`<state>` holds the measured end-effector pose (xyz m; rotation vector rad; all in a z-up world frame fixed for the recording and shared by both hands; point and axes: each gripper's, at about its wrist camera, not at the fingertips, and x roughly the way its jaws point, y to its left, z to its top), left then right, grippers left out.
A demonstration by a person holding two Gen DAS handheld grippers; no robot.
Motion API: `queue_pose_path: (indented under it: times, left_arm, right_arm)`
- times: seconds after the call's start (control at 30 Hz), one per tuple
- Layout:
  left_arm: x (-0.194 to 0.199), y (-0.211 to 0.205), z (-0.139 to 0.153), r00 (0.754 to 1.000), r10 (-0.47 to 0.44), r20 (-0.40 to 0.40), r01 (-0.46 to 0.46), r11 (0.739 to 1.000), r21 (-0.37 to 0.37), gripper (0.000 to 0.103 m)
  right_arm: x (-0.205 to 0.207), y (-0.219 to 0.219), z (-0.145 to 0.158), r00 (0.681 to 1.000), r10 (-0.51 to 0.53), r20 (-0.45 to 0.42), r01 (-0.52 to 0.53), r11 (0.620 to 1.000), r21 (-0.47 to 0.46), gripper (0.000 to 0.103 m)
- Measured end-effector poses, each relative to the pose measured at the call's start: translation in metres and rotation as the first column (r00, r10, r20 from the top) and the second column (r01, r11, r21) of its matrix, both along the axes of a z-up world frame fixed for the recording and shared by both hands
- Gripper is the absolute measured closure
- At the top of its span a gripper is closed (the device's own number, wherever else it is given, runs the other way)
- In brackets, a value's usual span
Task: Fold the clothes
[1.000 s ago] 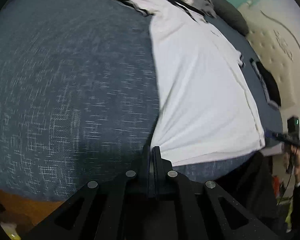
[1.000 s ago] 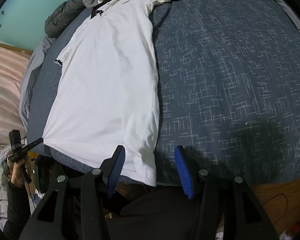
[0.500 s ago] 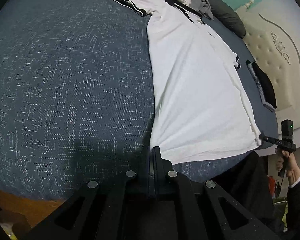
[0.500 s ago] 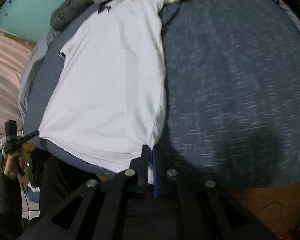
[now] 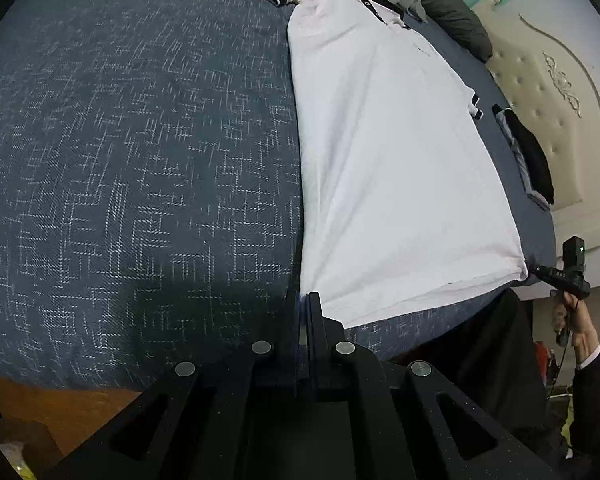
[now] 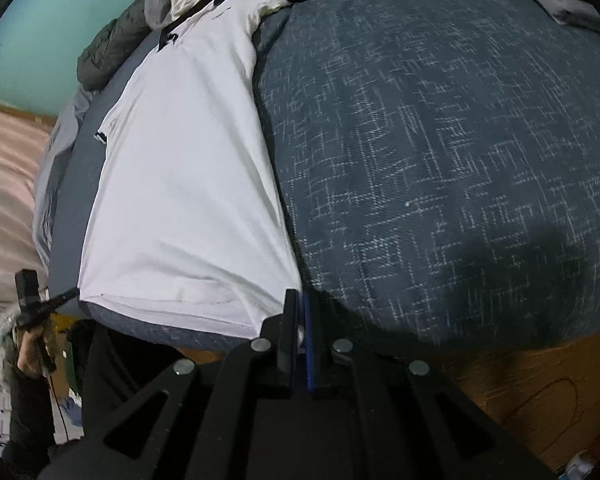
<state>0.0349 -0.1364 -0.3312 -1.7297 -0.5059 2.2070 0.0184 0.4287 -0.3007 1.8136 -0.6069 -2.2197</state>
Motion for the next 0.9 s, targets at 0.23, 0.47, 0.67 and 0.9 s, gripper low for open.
queue_pose_path:
  times: [0.23,0.47,0.67,0.9]
  left_arm:
    - [-0.001,-0.006,0.006,1.0,0.009,-0.013,-0.009,1.0,0.023,0.097]
    - [-0.001,-0.005,0.002,1.0,-0.003,0.001,0.003,1.0,0.026,0.09]
    - [0.0,0.001,-0.001,1.0,-0.018,0.003,0.018,0.999,0.037,0.089]
    - [-0.001,0.012,0.0,0.998,-0.059,-0.003,0.059,0.998,-0.001,0.103]
  right_arm:
    - [-0.003,-0.01,0.008,1.0,0.015,0.01,-0.015,1.0,0.013,0.052]
    - [-0.006,-0.017,-0.004,0.998,0.039,0.047,-0.04,0.999,0.032,0.061]
    - [-0.001,-0.011,0.0,0.998,0.051,0.029,-0.051,0.999,0.01,0.093]
    - [0.005,-0.003,0.007,0.998,0.068,-0.006,-0.068,0.997,0.022,0.099]
